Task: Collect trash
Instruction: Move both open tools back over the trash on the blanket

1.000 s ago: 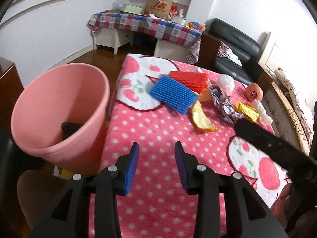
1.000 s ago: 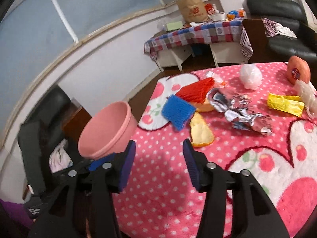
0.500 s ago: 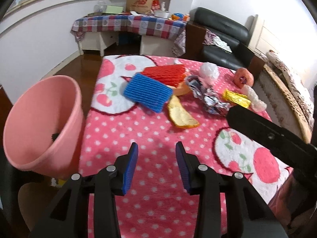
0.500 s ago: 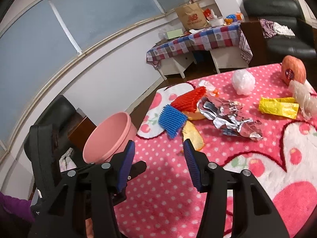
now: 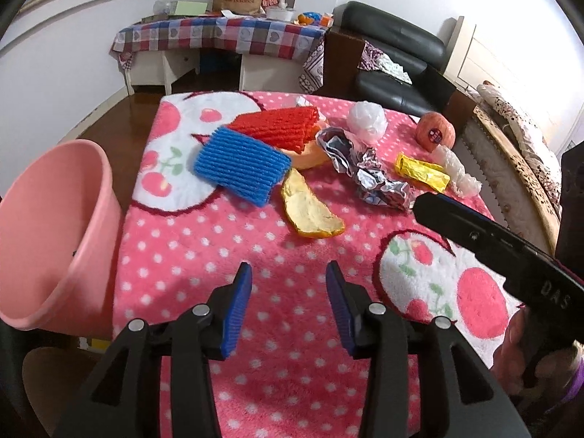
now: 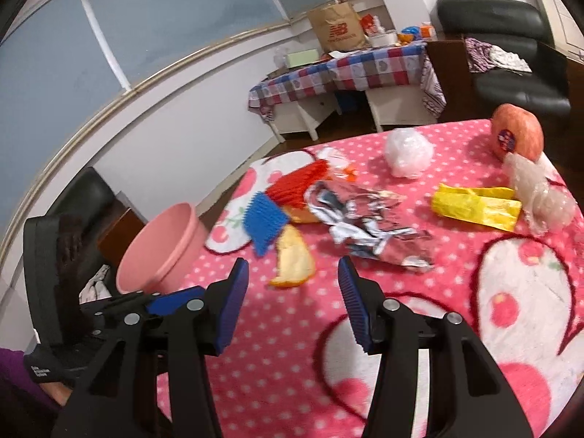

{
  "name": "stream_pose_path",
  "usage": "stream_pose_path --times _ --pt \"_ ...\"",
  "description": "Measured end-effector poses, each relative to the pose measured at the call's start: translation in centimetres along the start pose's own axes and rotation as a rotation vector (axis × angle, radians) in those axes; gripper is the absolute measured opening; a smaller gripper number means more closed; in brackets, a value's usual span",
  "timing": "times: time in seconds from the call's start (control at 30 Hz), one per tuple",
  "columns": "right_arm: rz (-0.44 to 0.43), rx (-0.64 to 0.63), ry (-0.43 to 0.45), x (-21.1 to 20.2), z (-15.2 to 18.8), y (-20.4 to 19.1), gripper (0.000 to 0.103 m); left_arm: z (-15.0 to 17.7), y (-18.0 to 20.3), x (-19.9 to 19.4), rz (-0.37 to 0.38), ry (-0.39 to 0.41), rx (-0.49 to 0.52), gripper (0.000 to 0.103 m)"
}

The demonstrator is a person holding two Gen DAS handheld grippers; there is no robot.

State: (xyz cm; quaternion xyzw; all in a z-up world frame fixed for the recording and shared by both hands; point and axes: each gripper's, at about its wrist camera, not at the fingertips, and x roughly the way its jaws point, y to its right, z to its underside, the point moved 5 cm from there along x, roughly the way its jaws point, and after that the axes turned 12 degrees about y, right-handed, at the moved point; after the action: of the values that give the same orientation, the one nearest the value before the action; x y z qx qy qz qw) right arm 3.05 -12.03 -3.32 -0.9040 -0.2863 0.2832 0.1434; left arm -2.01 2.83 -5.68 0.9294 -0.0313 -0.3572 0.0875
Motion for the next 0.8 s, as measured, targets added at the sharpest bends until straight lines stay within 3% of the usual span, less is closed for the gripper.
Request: stream_pose_path --times 0.33,0.63,0.8 --pt "0.044 0.018 -0.036 0.0 -0.2 4.0 0.052 -0.3 0.2 0.8 0.016 -0.010 0.017 0.044" --pt "0.033 0.021 -0.079 0.8 0.1 5.3 0.052 -0.7 0.8 1.9 0.041 -0.019 0.036 0.045" --pt "0.041 -0.006 -0.084 0.9 0.0 5.4 0.052 -1.4 2.5 2.7 0.058 0.001 0.119 0.045"
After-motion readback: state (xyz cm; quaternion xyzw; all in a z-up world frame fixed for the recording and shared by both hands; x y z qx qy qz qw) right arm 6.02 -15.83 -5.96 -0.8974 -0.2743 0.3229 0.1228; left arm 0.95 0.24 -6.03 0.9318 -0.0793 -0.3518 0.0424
